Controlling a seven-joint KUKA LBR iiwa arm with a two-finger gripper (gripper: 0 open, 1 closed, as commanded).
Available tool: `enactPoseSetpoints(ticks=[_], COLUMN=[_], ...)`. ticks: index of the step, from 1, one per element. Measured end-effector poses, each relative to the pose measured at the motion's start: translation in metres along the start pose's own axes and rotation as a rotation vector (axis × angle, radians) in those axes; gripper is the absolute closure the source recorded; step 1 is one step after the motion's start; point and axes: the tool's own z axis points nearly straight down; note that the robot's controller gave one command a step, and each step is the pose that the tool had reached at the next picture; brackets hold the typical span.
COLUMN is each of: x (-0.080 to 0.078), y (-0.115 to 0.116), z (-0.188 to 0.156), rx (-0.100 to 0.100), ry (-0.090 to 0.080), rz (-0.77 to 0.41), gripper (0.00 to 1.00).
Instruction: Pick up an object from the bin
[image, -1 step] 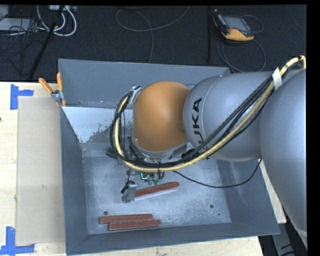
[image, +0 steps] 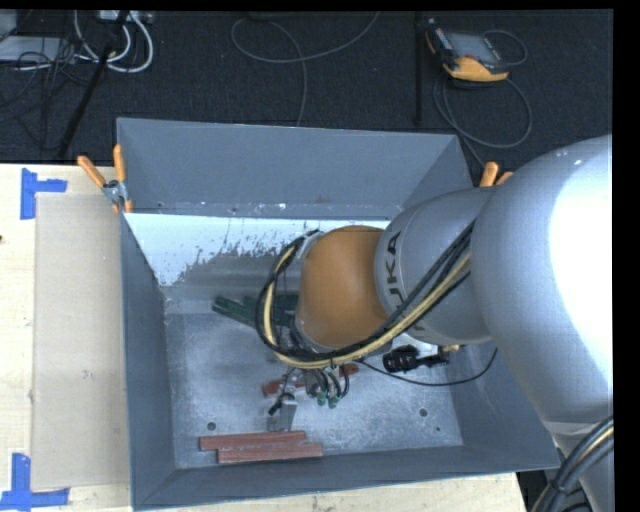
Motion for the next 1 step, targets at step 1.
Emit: enactPoseSetpoints(ticks=[1], x=[-0.0015], y=[0.0028], z=[-0.0047], rx=[-0.004], ry=[-0.006], rz=[-0.001], gripper=[1.00])
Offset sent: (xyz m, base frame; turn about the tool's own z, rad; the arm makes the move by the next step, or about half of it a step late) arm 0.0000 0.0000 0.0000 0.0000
